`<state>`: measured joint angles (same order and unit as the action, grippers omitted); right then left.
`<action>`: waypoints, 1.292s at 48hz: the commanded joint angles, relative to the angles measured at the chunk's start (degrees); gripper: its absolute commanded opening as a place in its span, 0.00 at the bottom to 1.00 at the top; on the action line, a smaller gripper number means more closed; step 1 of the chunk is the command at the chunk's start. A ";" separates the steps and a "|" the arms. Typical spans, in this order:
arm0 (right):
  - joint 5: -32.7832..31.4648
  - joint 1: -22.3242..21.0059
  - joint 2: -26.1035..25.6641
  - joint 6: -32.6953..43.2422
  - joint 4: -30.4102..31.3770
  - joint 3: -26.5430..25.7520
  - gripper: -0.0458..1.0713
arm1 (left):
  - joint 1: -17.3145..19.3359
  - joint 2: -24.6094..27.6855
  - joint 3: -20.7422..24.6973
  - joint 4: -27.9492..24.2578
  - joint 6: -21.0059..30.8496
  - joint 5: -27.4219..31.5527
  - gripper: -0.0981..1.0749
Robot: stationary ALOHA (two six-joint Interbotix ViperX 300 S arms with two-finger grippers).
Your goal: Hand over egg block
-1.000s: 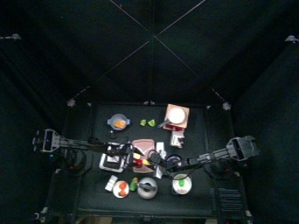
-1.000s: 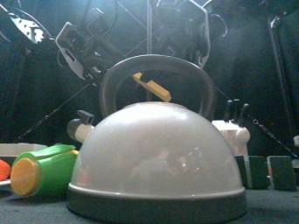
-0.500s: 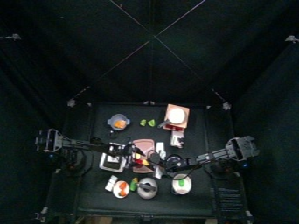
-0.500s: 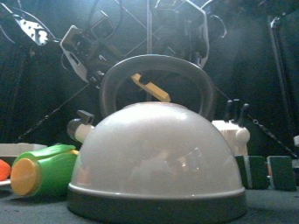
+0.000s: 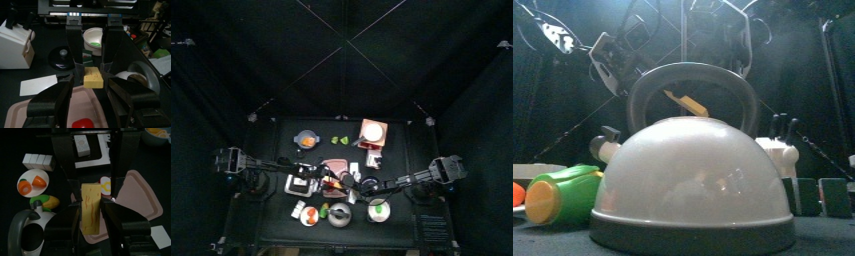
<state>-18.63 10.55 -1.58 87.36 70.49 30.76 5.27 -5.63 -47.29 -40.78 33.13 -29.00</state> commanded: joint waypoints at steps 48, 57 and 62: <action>-0.26 -0.53 -0.97 0.00 -2.72 -1.23 0.59 | 0.18 -2.37 -0.26 0.18 0.26 8.79 0.57; -0.26 -0.79 -0.97 0.00 -3.25 -1.14 0.67 | 0.35 -2.90 -0.62 0.62 0.26 8.79 0.57; -0.26 -0.79 -0.97 0.00 -3.34 -1.05 0.77 | 0.53 -2.81 -0.70 0.62 0.26 8.79 0.57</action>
<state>-18.98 9.84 -1.41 87.54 67.06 30.67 5.36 -7.73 -48.52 -40.43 33.57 -19.95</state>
